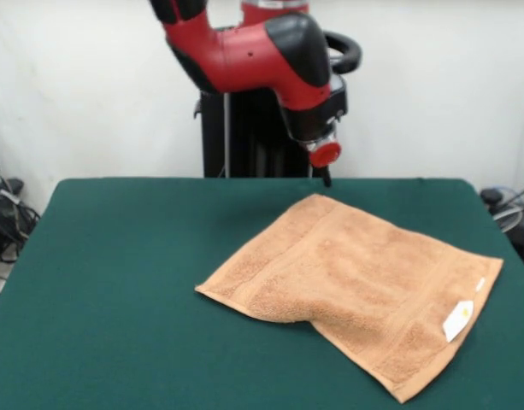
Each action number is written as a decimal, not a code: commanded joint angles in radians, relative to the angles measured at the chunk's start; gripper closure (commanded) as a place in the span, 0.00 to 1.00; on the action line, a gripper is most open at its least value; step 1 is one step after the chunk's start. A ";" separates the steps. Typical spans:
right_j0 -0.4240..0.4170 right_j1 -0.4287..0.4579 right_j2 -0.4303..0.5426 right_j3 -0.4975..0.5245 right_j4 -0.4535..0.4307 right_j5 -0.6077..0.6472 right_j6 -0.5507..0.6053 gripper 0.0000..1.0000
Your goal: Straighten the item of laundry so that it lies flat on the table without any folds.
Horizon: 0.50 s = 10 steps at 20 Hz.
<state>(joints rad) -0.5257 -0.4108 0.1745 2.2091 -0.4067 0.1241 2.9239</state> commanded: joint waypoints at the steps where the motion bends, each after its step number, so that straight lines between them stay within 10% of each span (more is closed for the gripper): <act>1: 0.090 -0.162 -0.017 -0.121 0.134 0.157 0.052 0.00; 10: 0.121 -0.124 -0.054 -0.145 0.148 0.118 0.055 0.00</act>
<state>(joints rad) -0.4307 -0.5525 0.1644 2.1925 -0.3158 0.2113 2.9239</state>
